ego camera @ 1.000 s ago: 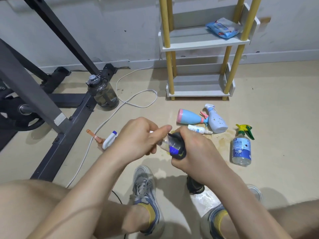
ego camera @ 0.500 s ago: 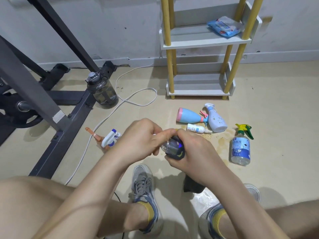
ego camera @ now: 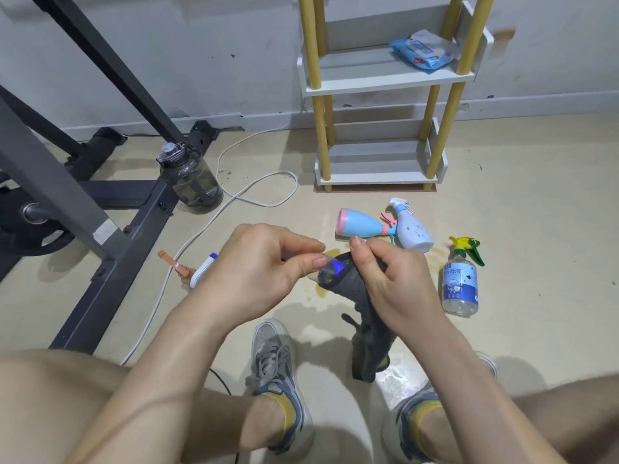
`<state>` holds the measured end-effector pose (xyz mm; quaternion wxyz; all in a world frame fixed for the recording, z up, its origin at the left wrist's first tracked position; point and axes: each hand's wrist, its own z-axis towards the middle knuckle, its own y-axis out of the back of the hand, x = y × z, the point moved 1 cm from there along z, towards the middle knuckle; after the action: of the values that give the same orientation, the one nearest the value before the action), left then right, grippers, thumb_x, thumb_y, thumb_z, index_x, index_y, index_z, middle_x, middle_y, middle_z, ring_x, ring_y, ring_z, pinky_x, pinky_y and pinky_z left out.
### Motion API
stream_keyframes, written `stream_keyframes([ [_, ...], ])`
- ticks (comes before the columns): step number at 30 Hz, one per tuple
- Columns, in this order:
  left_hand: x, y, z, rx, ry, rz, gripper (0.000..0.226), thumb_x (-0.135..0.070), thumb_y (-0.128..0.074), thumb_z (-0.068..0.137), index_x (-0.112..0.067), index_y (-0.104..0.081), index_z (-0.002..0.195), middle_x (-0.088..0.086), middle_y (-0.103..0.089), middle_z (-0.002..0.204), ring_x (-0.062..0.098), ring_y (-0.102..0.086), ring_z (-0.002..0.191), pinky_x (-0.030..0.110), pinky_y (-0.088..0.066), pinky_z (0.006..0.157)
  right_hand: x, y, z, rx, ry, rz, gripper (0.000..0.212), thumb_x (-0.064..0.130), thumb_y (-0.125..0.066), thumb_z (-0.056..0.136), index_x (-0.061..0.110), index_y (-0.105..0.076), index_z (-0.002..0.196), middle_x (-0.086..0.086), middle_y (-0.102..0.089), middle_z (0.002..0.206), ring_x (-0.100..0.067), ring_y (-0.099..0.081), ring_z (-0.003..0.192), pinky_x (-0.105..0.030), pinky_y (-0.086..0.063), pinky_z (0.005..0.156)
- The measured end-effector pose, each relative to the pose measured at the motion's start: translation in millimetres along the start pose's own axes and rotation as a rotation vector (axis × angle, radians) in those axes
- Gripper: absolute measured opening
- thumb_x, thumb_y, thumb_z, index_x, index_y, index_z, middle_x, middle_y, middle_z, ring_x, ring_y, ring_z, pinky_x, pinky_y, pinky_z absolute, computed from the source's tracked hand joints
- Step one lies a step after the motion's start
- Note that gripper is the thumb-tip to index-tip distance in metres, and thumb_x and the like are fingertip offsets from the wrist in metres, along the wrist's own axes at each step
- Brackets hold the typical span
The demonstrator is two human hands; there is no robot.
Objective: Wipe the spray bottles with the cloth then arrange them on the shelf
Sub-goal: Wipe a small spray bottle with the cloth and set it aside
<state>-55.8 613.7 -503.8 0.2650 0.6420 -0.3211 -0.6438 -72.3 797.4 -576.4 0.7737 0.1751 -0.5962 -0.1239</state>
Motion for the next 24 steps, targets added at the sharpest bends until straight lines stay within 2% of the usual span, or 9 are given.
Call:
stream_keyframes([
  [6, 0.3, -2.6, 1.2, -0.188, 0.051, 0.044, 0.015, -0.028, -0.072, 0.088, -0.027, -0.078, 0.102, -0.013, -0.074, 0.085, 0.008, -0.064, 0.079, 0.022, -0.046, 0.075, -23.2, -3.0, -4.8, -0.132, -0.198, 0.196, 0.049, 0.037, -0.051, 0.099, 0.006, -0.041, 0.062, 0.008, -0.03, 0.056, -0.009, -0.029, 0.057, -0.029, -0.025, 0.054],
  [9, 4.4, -2.2, 4.5, -0.419, 0.206, -0.383, 0.013, -0.018, -0.067, 0.092, -0.021, -0.077, 0.1, -0.005, -0.071, 0.068, 0.01, -0.062, 0.058, 0.023, -0.051, 0.063, -30.5, 7.6, 0.7, -0.451, -0.576, 0.719, 0.052, 0.046, -0.051, 0.099, 0.001, -0.056, 0.075, -0.004, -0.054, 0.062, -0.023, -0.054, 0.059, -0.029, -0.043, 0.056],
  [11, -3.6, -28.4, 3.2, -0.359, 0.293, -0.68, 0.014, -0.011, -0.064, 0.093, -0.011, -0.073, 0.104, 0.002, -0.069, 0.07, 0.009, -0.061, 0.053, 0.02, -0.053, 0.058, -17.6, -1.4, 5.4, -0.45, -0.722, 1.111, 0.048, 0.049, -0.049, 0.099, 0.004, -0.067, 0.104, -0.012, -0.075, 0.09, -0.031, -0.072, 0.084, -0.043, -0.059, 0.077],
  [12, -7.4, -45.8, 0.6, -0.315, 0.305, -0.723, 0.015, -0.013, -0.065, 0.093, -0.012, -0.072, 0.106, 0.001, -0.067, 0.068, 0.009, -0.06, 0.052, 0.022, -0.055, 0.058, -8.0, -10.7, 7.5, -0.386, -0.693, 1.154, 0.048, 0.051, -0.051, 0.097, 0.009, -0.067, 0.112, -0.012, -0.074, 0.102, -0.031, -0.071, 0.096, -0.052, -0.056, 0.089],
  [14, -9.9, -75.3, -5.6, -0.264, 0.244, -0.55, 0.017, -0.031, -0.066, 0.089, -0.027, -0.07, 0.105, -0.01, -0.06, 0.059, 0.012, -0.058, 0.054, 0.03, -0.052, 0.06, 10.9, -27.8, 4.2, -0.273, -0.575, 1.064, 0.04, 0.052, -0.052, 0.093, 0.02, -0.066, 0.113, -0.005, -0.07, 0.105, -0.024, -0.066, 0.097, -0.052, -0.053, 0.094],
  [15, -8.9, -83.5, -8.5, -0.264, 0.17, -0.353, 0.021, -0.039, -0.061, 0.086, -0.031, -0.068, 0.104, -0.011, -0.057, 0.058, 0.013, -0.058, 0.059, 0.032, -0.048, 0.062, 15.7, -32.4, 1.7, -0.251, -0.547, 1.018, 0.033, 0.046, -0.051, 0.097, 0.022, -0.064, 0.115, -0.004, -0.068, 0.099, -0.023, -0.064, 0.089, -0.043, -0.056, 0.086],
  [18, -4.9, -87.6, -13.2, -0.344, -0.076, 0.163, 0.032, -0.042, -0.051, 0.091, -0.022, -0.065, 0.112, -0.008, -0.065, 0.077, 0.017, -0.062, 0.076, 0.03, -0.045, 0.063, 15.4, -36.6, -9.1, -0.203, -0.633, 1.035, 0.026, 0.031, -0.048, 0.103, 0.016, -0.061, 0.119, -0.008, -0.066, 0.089, -0.017, -0.066, 0.075, -0.029, -0.053, 0.068],
  [21, 1.1, -94.0, -10.6, -0.393, -0.23, 0.249, 0.04, -0.034, -0.043, 0.094, -0.011, -0.062, 0.12, 0.005, -0.071, 0.095, 0.026, -0.068, 0.08, 0.033, -0.054, 0.062, 12.9, -40.3, -21.1, -0.147, -0.694, 1.048, 0.029, 0.034, -0.051, 0.101, 0.01, -0.063, 0.113, -0.01, -0.07, 0.092, -0.02, -0.069, 0.085, -0.036, -0.051, 0.08],
  [24, 3.8, -101.6, -16.0, -0.248, -0.258, 0.146, 0.049, -0.033, -0.045, 0.094, -0.006, -0.056, 0.132, 0.009, -0.07, 0.113, 0.025, -0.067, 0.097, 0.031, -0.049, 0.081, 10.2, -30.9, -21.7, -0.152, -0.709, 1.086, 0.026, 0.028, -0.053, 0.101, 0.007, -0.064, 0.109, -0.009, -0.069, 0.088, -0.019, -0.068, 0.078, -0.031, -0.054, 0.071],
])
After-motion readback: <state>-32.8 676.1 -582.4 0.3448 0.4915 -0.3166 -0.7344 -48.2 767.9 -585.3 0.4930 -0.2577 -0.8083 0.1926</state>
